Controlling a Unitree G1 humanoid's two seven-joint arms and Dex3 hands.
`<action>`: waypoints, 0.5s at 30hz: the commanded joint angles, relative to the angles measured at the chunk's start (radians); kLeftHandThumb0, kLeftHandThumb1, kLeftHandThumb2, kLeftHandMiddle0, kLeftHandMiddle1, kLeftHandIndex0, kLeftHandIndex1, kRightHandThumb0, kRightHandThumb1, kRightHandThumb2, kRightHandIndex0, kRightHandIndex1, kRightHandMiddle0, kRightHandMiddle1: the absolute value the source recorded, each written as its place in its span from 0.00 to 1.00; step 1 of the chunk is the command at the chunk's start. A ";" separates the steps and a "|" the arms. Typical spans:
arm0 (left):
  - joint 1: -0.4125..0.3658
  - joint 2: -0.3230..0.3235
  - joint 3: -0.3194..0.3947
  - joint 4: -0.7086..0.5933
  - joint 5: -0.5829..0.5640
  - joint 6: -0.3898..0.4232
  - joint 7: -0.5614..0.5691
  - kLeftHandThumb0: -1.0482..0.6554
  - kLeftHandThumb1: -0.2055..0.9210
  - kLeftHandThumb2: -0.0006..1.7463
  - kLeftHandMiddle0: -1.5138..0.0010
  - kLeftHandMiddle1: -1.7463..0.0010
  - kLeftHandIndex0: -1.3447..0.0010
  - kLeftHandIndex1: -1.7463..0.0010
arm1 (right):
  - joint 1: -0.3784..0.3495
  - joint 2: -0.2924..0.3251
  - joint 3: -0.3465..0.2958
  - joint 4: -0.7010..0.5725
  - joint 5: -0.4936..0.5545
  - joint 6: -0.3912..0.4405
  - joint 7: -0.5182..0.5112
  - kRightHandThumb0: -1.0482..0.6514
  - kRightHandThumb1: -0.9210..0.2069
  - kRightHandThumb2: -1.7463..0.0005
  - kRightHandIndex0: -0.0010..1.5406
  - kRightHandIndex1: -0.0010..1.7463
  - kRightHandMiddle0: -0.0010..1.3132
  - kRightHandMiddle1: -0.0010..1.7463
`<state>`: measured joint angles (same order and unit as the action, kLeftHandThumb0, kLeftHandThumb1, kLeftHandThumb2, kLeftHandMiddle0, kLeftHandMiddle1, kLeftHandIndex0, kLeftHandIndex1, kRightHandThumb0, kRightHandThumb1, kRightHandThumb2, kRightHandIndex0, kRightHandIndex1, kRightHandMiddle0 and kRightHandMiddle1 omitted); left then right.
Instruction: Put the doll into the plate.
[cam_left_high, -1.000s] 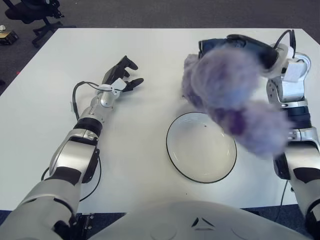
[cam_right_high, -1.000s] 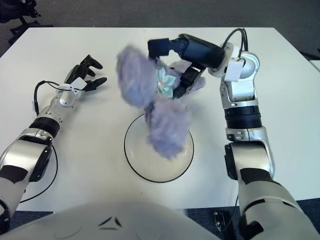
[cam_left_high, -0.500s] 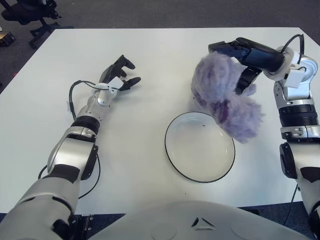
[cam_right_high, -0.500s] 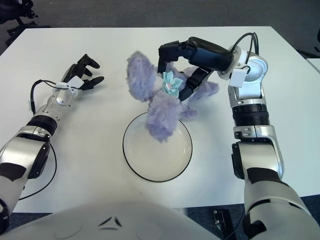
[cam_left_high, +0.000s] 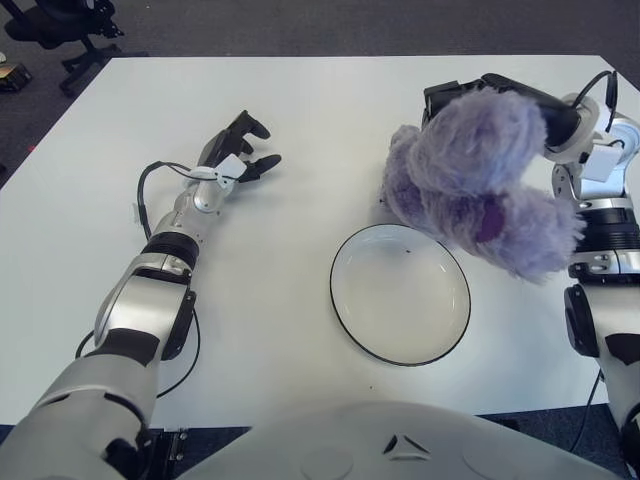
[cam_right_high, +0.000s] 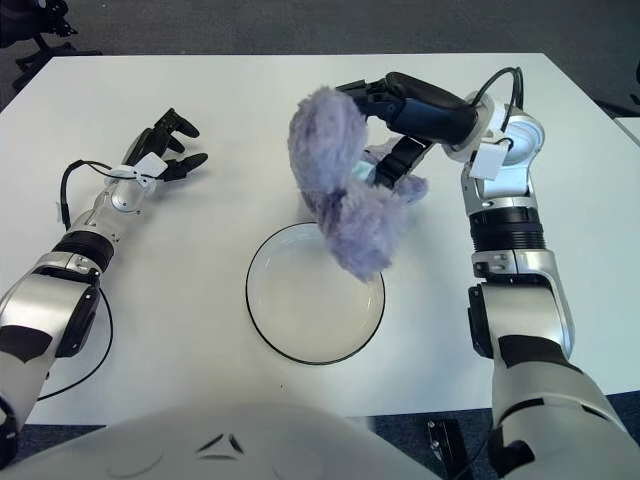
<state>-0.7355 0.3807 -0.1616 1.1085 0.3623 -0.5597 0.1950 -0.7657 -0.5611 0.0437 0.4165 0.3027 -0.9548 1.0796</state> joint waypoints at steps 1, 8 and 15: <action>-0.001 0.011 0.004 0.016 -0.001 0.008 -0.006 0.61 1.00 0.22 0.75 0.08 0.81 0.17 | -0.016 -0.011 0.003 0.008 0.028 -0.004 0.018 0.61 0.00 0.89 0.40 0.79 0.36 0.69; -0.002 0.011 0.003 0.019 0.000 0.008 -0.004 0.61 1.00 0.22 0.75 0.08 0.81 0.17 | -0.016 -0.012 0.000 0.014 0.043 -0.005 0.035 0.61 0.00 0.89 0.39 0.80 0.37 0.69; -0.005 0.008 0.002 0.023 0.002 0.011 -0.002 0.61 1.00 0.22 0.75 0.08 0.82 0.17 | -0.010 -0.019 -0.003 0.009 0.074 0.005 0.062 0.61 0.00 0.89 0.39 0.80 0.36 0.69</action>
<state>-0.7386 0.3808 -0.1610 1.1135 0.3624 -0.5598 0.1951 -0.7658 -0.5623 0.0456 0.4276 0.3451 -0.9541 1.1243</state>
